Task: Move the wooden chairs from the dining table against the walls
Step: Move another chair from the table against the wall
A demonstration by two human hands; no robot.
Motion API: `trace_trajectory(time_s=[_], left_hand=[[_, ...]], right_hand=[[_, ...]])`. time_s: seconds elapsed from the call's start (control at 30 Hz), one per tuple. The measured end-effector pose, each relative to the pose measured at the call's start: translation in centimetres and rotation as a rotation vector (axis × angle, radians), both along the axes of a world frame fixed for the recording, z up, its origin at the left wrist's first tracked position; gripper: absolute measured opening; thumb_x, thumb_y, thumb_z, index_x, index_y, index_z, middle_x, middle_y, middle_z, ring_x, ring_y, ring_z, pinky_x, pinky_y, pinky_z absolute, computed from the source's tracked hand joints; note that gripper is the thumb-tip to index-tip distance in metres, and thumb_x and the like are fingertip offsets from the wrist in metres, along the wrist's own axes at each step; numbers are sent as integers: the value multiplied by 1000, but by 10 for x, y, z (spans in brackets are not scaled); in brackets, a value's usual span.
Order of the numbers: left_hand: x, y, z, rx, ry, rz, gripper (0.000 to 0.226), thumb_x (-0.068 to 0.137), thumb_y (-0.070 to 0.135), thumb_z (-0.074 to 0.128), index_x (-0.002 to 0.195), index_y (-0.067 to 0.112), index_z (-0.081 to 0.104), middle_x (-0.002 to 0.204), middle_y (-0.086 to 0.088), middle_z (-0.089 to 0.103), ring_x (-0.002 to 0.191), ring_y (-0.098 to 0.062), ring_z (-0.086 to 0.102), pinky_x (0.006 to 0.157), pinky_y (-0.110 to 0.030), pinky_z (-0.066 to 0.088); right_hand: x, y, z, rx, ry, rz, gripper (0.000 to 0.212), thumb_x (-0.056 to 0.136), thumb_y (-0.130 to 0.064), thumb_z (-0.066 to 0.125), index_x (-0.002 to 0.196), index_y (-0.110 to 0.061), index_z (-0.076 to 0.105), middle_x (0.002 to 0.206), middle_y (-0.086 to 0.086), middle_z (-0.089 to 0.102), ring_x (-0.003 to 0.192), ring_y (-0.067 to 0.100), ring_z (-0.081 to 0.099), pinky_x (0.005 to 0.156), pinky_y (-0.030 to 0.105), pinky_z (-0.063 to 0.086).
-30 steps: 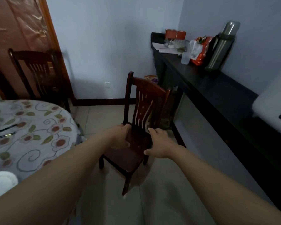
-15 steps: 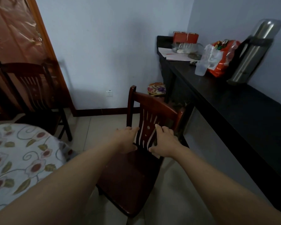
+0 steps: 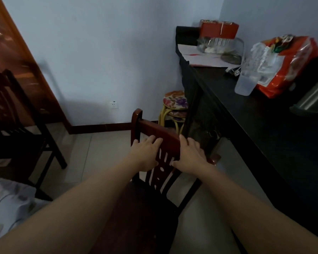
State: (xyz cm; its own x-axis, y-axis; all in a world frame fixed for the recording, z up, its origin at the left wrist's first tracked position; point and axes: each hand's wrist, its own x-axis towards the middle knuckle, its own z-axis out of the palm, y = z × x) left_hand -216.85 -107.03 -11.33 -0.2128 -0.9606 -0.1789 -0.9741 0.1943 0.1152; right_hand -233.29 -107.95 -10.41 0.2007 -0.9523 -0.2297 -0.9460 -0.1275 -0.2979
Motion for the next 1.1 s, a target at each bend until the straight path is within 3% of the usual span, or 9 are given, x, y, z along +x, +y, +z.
trace_trajectory(time_s=[0.13, 0.27, 0.43, 0.5, 0.67, 0.77, 1.1], left_hand=[[-1, -50, -8, -13, -52, -70, 84, 81, 33, 64, 146, 22, 13, 153, -11, 19, 138, -32, 26, 109, -52, 25], [1, -99, -21, -45, -97, -160, 75, 78, 35, 65, 139, 20, 24, 148, -11, 28, 135, -31, 29, 109, -52, 25], [9, -143, -40, -74, -154, -272, 45, 79, 33, 61, 120, 20, 46, 120, -5, 56, 114, -27, 50, 100, -46, 30], [12, -152, -46, -96, -121, -299, 37, 79, 31, 62, 112, 20, 50, 112, -4, 61, 107, -26, 55, 96, -43, 34], [25, -164, -49, -86, -54, -409, 34, 81, 28, 64, 111, 21, 49, 103, -3, 61, 95, -25, 59, 71, -37, 42], [39, -168, -41, -67, -69, -475, 31, 83, 26, 61, 113, 24, 51, 105, -2, 62, 98, -24, 59, 71, -37, 42], [140, -149, 8, 19, -116, -405, 26, 76, 28, 68, 101, 22, 61, 98, -2, 64, 93, -25, 60, 66, -34, 44]], right_hand=[[1, -35, -19, 32, 45, -38, 101, 75, -42, 69, 148, -23, 2, 149, 13, 21, 135, 34, 22, 110, 48, 26], [6, -59, -40, 86, 42, -95, 93, 76, -40, 69, 146, -22, 11, 140, 12, 35, 126, 33, 36, 103, 47, 36], [21, -85, -54, 15, 71, -170, 43, 81, -42, 64, 110, -17, 46, 109, 9, 62, 98, 29, 61, 73, 34, 44], [25, -88, -57, -38, 98, -195, 33, 82, -41, 64, 100, -19, 49, 101, 6, 65, 94, 27, 63, 72, 35, 46], [29, -93, -58, -48, 104, -166, 29, 81, -41, 65, 93, -21, 48, 97, 5, 65, 90, 26, 62, 79, 41, 51], [39, -97, -53, -51, 99, -112, 28, 78, -43, 67, 88, -25, 47, 94, 3, 67, 89, 25, 63, 78, 38, 50], [126, -117, -10, -74, 104, 224, 27, 76, -33, 73, 101, -24, 65, 93, -3, 65, 90, 19, 61, 73, 30, 40]])
